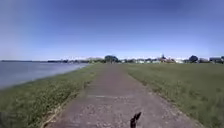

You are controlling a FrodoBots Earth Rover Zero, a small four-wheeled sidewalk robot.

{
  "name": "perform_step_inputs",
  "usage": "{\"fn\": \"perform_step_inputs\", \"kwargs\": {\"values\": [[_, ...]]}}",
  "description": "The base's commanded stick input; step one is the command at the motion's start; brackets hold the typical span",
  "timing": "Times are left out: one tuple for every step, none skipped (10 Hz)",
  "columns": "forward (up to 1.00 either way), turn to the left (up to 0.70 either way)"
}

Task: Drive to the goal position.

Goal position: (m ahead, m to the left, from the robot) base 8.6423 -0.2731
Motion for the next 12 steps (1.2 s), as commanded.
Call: {"fn": "perform_step_inputs", "kwargs": {"values": [[0.7,0.0],[0.7,0.0],[0.7,0.0],[0.7,0.0],[0.7,0.0],[0.7,0.0],[0.7,0.0],[0.7,0.0],[0.7,0.0],[0.7,0.0],[0.7,0.0],[0.7,0.0]]}}
